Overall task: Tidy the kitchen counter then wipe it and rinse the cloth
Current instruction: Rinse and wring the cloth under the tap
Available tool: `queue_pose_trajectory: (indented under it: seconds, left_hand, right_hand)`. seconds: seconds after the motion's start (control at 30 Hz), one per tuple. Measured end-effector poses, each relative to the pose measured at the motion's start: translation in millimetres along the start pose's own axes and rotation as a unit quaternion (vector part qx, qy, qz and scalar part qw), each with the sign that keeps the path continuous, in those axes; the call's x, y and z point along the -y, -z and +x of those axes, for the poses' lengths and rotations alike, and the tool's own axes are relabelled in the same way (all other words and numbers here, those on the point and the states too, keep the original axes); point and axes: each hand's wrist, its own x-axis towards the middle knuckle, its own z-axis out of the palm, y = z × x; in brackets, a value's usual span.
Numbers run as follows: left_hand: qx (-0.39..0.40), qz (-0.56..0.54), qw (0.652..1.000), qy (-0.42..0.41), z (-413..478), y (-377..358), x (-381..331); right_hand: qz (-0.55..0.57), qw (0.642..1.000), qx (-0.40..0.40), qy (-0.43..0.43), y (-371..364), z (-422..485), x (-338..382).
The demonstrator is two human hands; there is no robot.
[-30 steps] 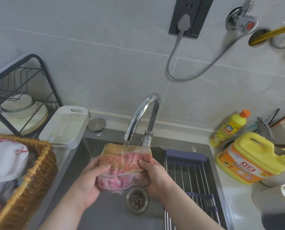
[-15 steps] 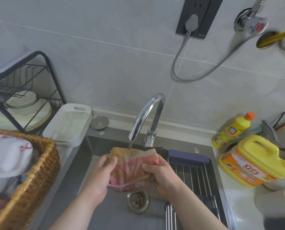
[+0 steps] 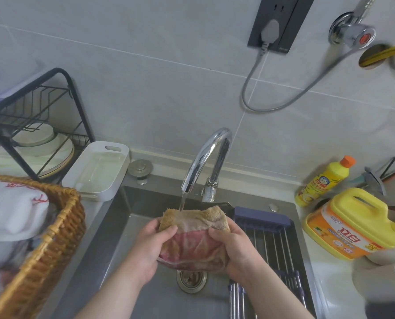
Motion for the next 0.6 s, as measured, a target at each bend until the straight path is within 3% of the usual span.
queue_pose_trajectory:
  seconds: [0.3,0.6]
  left_hand:
    - [0.011,0.043,0.999,0.002,5.4,-26.4,0.9]
    - [-0.060,0.033,0.998,-0.004,9.1,-22.6,3.3]
  right_hand:
    - [0.013,1.000,0.001,0.027,14.8,-7.8,2.6]
    - [0.006,1.000,-0.004,0.025,7.3,-4.5,-5.3]
